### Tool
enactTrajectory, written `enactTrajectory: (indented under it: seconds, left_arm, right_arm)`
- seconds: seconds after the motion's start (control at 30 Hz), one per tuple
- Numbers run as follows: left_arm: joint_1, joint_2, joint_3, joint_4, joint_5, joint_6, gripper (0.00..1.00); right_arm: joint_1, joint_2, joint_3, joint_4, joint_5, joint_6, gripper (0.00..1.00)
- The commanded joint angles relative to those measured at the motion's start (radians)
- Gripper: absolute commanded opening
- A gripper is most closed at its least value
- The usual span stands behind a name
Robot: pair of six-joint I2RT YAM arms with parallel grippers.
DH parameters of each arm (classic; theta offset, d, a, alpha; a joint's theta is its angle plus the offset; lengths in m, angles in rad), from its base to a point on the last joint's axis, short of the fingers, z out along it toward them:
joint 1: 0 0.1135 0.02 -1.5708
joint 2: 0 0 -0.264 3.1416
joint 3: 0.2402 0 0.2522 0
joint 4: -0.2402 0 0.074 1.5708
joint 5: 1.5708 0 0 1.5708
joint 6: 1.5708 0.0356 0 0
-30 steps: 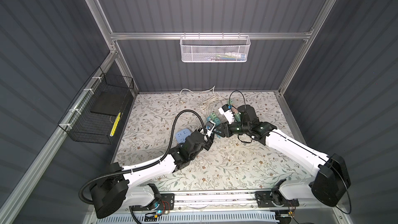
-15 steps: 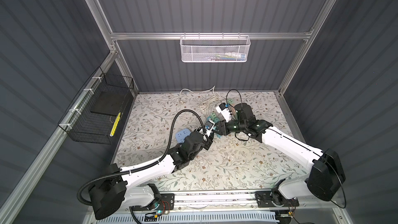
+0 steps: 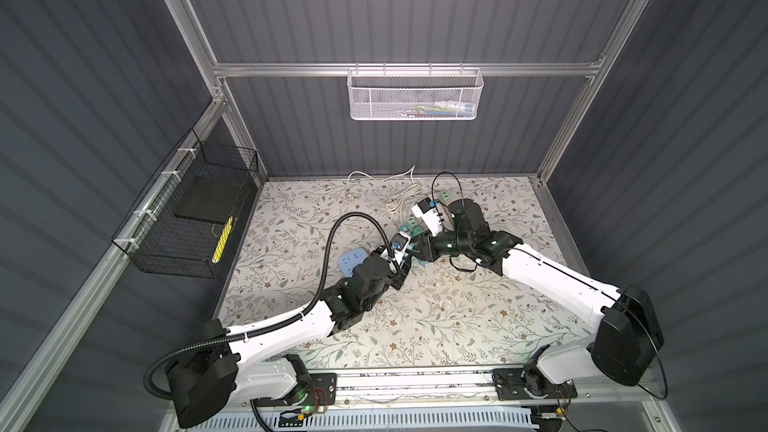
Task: Insert the plug
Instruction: 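Open and withdraw the left gripper while the right gripper carries the plug to the socket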
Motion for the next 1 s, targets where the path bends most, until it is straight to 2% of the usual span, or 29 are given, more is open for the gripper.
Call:
enactTrajectory:
  seconds: [0.0,0.1,0.23,0.3,0.4,0.6,0.67,0.77,0.83,0.97]
  left_arm:
    - [-0.004,-0.073,-0.012,0.001,-0.148,-0.069,0.78]
    - [-0.004,-0.187,0.001,-0.112,-0.300,-0.169,0.80]
    - [0.003,-0.341,-0.044,-0.247,-0.493,-0.386,0.88]
    - [0.048,-0.338,0.002,-0.420,-0.493,-0.485,0.91]
    - [0.208,-0.306,0.053,-0.608,-0.328,-0.603,0.92]
    - [0.679,-0.265,0.031,-0.629,0.228,-0.714,0.90]
    - [0.804,-0.221,0.018,-0.604,0.393,-0.756,0.90]
    - [0.886,-0.144,-0.035,-0.522,0.530,-0.865,0.87]
    - [0.899,-0.109,-0.070,-0.485,0.551,-0.935,0.88]
    - [0.917,-0.062,-0.100,-0.473,0.562,-0.999,0.91]
  right_arm:
    - [0.031,-0.002,0.034,0.004,0.101,-0.029,0.28]
    - [0.074,0.000,0.031,0.030,0.233,-0.060,0.28]
    - [0.116,0.042,0.036,0.088,0.341,-0.062,0.28]
    - [0.137,0.078,0.047,0.114,0.389,-0.064,0.28]
    - [0.167,0.141,0.059,0.168,0.447,-0.058,0.28]
    - [0.215,0.280,0.109,0.263,0.560,-0.028,0.27]
    - [0.232,0.328,0.131,0.285,0.598,-0.024,0.27]
    - [0.252,0.399,0.164,0.317,0.649,-0.021,0.27]
    - [0.260,0.446,0.198,0.321,0.672,-0.021,0.27]
    - [0.267,0.518,0.253,0.327,0.685,-0.001,0.27]
